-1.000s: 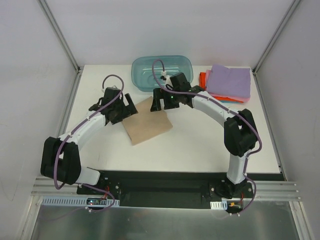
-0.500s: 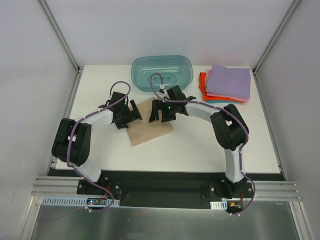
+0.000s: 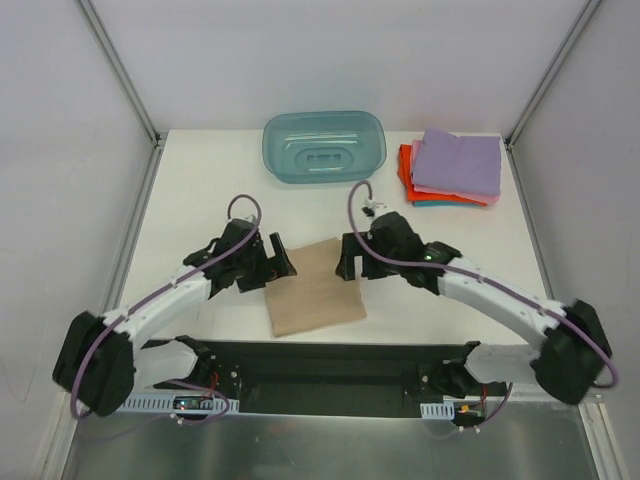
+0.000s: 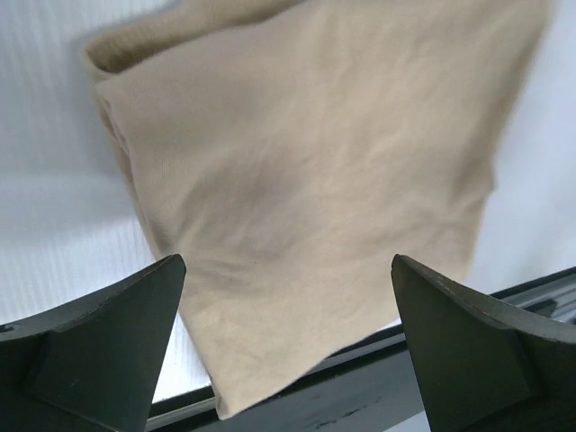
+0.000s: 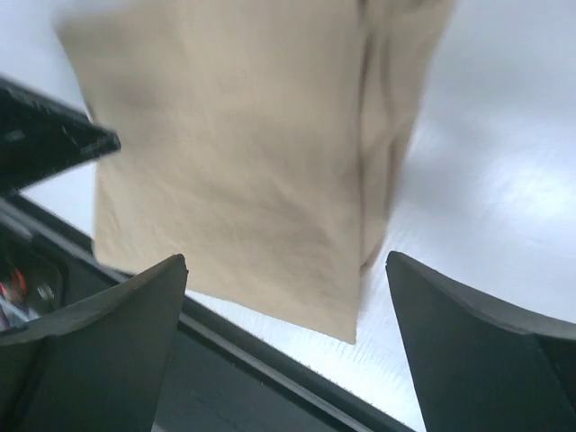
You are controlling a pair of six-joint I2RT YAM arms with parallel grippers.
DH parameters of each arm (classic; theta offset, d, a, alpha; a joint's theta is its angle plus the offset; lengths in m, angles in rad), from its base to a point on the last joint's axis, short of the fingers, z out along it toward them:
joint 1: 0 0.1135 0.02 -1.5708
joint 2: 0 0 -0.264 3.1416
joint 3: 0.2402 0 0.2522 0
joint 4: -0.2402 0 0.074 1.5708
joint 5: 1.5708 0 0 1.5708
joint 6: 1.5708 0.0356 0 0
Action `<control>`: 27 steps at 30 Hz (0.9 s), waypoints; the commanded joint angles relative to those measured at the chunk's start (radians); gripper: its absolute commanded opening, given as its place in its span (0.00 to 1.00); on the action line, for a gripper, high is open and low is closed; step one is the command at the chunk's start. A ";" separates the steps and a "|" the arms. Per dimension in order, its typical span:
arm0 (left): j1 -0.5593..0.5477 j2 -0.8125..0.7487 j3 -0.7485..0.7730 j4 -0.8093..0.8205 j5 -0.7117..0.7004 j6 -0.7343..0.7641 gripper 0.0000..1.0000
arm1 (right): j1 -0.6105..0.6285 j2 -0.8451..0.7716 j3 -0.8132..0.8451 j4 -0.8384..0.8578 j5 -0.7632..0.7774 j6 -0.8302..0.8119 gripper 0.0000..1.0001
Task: Fold and stack the t-shirts
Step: Fold the long partially folded tshirt into a neat square, then put the neatly folded tshirt into the corner of the board with the right arm
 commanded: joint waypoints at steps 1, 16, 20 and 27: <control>0.001 -0.211 0.042 -0.122 -0.112 0.012 0.99 | -0.012 -0.271 -0.015 -0.120 0.359 0.110 0.97; 0.001 -0.325 0.042 -0.341 -0.432 -0.025 0.99 | -0.028 0.108 0.196 -0.210 0.165 -0.123 0.97; 0.001 -0.318 0.033 -0.343 -0.432 -0.027 0.99 | -0.005 0.260 0.273 -0.213 0.157 -0.155 0.97; 0.001 -0.310 0.018 -0.343 -0.435 -0.037 0.99 | -0.003 0.437 0.320 -0.217 0.155 -0.131 0.94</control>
